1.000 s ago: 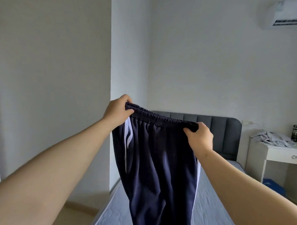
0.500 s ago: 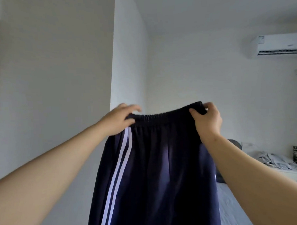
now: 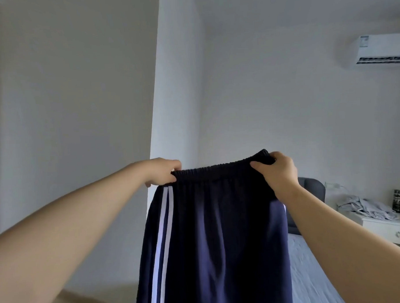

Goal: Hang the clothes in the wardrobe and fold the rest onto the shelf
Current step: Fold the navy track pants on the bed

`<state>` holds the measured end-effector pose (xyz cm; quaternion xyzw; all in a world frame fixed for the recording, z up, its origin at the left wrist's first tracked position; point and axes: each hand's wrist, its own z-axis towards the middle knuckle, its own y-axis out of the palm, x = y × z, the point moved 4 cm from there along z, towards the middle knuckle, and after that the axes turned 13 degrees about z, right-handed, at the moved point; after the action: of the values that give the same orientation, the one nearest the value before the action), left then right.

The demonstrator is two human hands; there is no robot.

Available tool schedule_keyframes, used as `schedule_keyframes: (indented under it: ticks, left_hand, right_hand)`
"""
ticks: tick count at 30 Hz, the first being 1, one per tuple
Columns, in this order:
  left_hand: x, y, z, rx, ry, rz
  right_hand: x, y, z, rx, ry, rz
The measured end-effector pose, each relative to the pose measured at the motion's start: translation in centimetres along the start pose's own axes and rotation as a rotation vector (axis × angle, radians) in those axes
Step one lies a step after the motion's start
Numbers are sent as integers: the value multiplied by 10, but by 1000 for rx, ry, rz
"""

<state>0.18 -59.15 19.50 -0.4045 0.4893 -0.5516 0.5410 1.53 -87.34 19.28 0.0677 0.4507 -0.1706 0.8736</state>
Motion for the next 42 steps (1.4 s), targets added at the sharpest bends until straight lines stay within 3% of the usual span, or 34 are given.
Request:
schedule_keyframes:
  ticks: [2,7,12,15,18,23,29,32,36,39,42]
  left_hand:
    - [-8,1,2,51,-93,-141]
    - [-13,16,12,126,-219,-775]
    - [-8,25,17,215,-159,-1005]
    - [-9,29,10,78,-43,-1135]
    - [-8,35,3,-109,29,-1147]
    - [-8,46,0,-262,-88,-808]
    - [-11,56,-10,-351,-219,-1126]
    - [0,71,-16,-293,-351,-1319]
    - [33,85,-22,-92,-545,-1351]
    - [62,86,-15,135,-505,-1343]
    - [94,79,-14,274,-328,-1309]
  right_hand:
    - [4,-1,0,-49,93,45]
    - [11,0,-8,-133,265,283]
    - [17,-5,-15,-270,400,352]
    - [24,-12,-18,-330,442,310]
    - [28,-14,-21,-352,441,328]
    - [40,-11,-30,-410,487,332]
    - [56,-15,-34,-336,603,441]
    - [59,-6,-42,-270,612,465]
    - [63,10,-49,-68,526,399]
    - [61,28,-59,-42,492,415]
    - [52,48,-72,-107,454,513]
